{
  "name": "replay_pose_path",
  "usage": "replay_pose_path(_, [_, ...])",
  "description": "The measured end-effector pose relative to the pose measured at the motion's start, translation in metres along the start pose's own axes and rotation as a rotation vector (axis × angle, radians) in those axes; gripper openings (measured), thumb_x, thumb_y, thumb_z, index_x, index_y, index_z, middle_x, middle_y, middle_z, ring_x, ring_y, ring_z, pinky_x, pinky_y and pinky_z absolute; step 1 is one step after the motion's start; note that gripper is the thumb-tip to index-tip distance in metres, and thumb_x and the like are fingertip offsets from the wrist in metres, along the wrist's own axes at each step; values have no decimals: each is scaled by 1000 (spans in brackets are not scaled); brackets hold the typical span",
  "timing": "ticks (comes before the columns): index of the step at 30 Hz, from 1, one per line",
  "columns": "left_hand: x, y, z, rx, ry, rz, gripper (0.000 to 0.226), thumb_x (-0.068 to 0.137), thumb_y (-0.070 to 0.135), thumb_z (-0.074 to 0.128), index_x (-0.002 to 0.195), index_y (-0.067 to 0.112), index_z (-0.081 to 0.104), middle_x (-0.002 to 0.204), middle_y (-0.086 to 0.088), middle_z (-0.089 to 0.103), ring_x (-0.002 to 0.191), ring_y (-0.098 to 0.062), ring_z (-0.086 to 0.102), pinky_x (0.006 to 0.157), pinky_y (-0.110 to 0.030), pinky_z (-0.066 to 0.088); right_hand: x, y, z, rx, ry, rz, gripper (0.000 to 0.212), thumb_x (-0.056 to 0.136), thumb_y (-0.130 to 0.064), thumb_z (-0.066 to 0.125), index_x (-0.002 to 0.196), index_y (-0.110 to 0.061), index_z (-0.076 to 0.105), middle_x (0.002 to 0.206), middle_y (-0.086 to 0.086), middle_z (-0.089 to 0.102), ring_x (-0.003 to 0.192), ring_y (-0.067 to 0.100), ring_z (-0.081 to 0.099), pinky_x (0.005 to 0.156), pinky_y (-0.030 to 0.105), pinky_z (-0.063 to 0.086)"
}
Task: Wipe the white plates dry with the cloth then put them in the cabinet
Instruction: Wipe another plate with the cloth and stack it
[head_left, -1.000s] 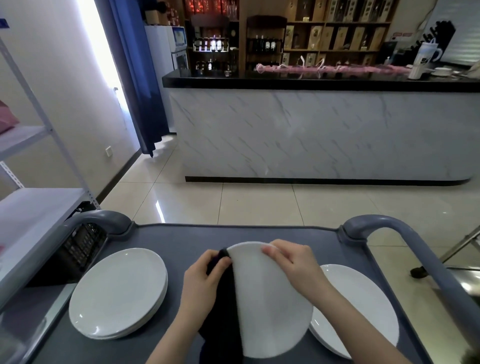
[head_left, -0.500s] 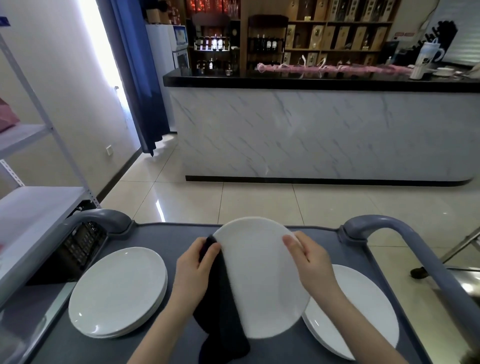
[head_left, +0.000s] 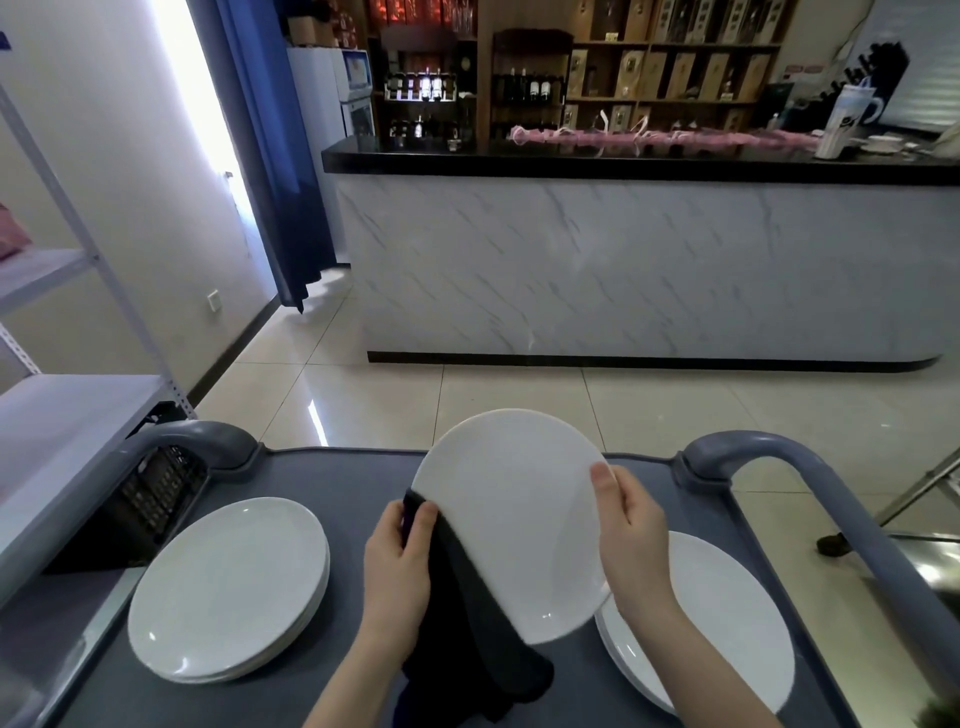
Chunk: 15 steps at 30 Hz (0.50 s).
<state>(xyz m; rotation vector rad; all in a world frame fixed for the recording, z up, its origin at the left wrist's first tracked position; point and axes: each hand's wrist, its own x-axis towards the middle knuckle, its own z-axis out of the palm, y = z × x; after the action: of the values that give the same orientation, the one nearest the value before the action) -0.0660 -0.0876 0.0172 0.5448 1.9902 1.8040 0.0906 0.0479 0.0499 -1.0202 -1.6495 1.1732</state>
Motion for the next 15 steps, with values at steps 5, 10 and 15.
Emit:
replay_pose_path(5, [2,15,-11,197,-84,266,18,96,22,58,83,34,60,78,11,66,72,-3,58,66,-16,44,26,-20,-21,-308,-400,-155,26,85,-55,65,108,-47,57,97,-29,69,92,-10,61,73,6,44])
replay_pose_path(10, [8,29,-2,368,-340,420,19,91,20,67,79,33,60,72,16,66,69,0,59,63,-9,41,28,-26,0,-540,-719,-278,33,91,-57,56,92,-25,62,74,1,64,67,9,55,65,28,41])
replay_pose_path(15, [16,24,-3,295,-254,345,29,90,21,67,70,37,56,64,16,59,61,1,51,59,-12,38,16,-15,0,-244,-494,-242,38,93,-42,61,65,-18,52,59,5,44,58,12,38,56,28,30])
